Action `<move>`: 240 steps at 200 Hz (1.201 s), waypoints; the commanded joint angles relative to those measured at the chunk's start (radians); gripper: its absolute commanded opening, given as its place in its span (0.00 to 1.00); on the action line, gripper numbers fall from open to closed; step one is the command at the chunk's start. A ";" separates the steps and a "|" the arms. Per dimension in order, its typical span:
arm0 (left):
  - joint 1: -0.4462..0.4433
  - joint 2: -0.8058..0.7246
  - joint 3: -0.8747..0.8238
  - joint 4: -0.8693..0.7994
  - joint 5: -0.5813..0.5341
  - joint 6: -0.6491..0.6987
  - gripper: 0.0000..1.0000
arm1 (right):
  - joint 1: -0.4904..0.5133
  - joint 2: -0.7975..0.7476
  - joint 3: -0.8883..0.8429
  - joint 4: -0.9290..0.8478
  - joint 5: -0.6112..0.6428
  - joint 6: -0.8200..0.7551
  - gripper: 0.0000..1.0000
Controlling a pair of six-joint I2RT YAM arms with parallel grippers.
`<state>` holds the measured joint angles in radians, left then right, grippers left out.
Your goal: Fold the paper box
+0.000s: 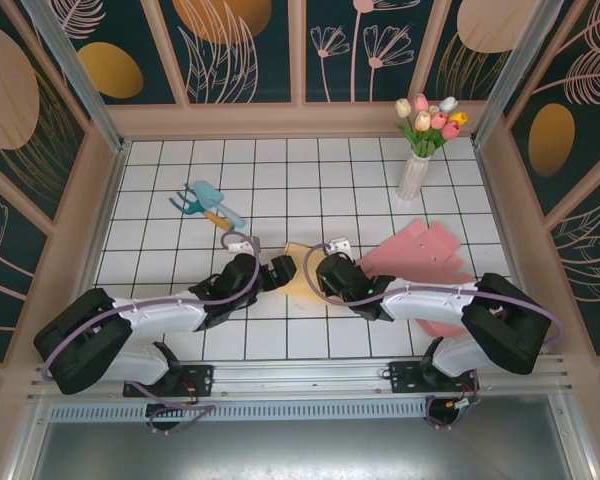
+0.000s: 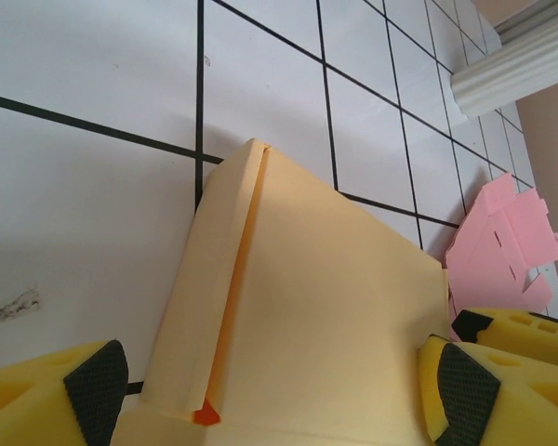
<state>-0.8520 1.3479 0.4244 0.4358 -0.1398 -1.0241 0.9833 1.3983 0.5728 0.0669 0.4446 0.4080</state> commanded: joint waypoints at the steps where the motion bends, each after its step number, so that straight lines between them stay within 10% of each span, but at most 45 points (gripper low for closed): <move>1: -0.010 0.042 0.030 -0.051 -0.004 -0.027 0.88 | -0.005 -0.022 -0.022 0.025 -0.012 0.022 0.49; 240: -0.171 0.201 0.269 -0.349 -0.120 -0.258 0.84 | -0.011 0.032 -0.050 0.082 -0.030 0.042 0.49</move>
<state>-1.0058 1.5524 0.6643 0.0963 -0.2707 -1.2110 0.9737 1.4002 0.5404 0.1249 0.4450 0.4229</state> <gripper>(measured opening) 0.838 0.490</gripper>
